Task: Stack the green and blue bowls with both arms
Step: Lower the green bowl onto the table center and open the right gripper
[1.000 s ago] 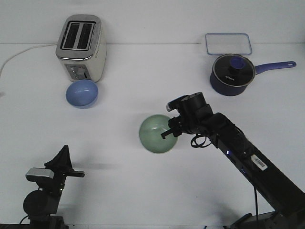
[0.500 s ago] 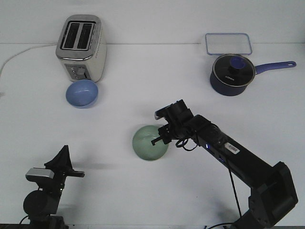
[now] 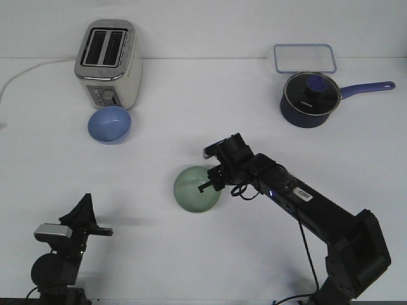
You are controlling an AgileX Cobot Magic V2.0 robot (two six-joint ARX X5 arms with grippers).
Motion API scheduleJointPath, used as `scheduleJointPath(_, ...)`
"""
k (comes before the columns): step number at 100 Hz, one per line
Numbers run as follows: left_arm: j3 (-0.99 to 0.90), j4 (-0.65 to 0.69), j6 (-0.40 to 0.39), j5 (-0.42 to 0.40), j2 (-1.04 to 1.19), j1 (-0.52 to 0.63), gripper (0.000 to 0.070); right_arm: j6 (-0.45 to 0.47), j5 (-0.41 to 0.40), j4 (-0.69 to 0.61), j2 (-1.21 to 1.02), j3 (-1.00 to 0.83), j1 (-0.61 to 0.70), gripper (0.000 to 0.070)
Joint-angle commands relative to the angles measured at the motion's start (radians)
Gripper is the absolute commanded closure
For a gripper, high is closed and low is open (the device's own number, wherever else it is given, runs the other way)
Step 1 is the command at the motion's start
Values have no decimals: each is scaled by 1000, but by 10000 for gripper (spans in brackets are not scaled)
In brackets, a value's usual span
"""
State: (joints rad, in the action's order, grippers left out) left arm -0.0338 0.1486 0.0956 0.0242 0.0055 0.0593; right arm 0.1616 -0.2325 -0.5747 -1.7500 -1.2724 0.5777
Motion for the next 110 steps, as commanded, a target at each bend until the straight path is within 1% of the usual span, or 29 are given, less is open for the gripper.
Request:
scheduleJointPath(1,19,10,-8,-2,-2,-1,689,8,-2,5,-36,-10,5,700)
scheduleJointPath(36,19,10,-8,-2,-2,-1,689,7,-2,-1,-41,-10,4,700)
scheduleJointPath(41,19,10,-8,-2,-2,-1,689,8,-3,-2,-41,-10,4,679)
scheduleJointPath(44,19,10,-8,-2,-2,-1,689,8,-3,-2,-41,-10,4,641)
scheduleJointPath(47,19,10,-8,-2,-2,-1,689,11,-3,-2,-41,-10,4,582)
scheduleJointPath(55,19,10,-8,-2,-2,-1,689,24,-3,-2,-41,-10,4,379)
scheduleJointPath(60,19,10,-8,-2,-2,-1,689,27,-3,-2,-41,-10,4,279)
scheduleJointPath(65,19,10,-8,-2,-2,-1,689,29,-3,-2,-41,-10,4,216)
scheduleJointPath(69,19,10,-8,-2,-2,-1,689,30,-3,-1,-40,-10,4,189)
scheduleJointPath(91,19,10,-8,-2,-2,-1,689,34,-3,-2,-21,-11,-8,185)
scheduleJointPath(110,19,10,-8,-2,-2,-1,689,34,-3,-5,76,-12,-39,185)
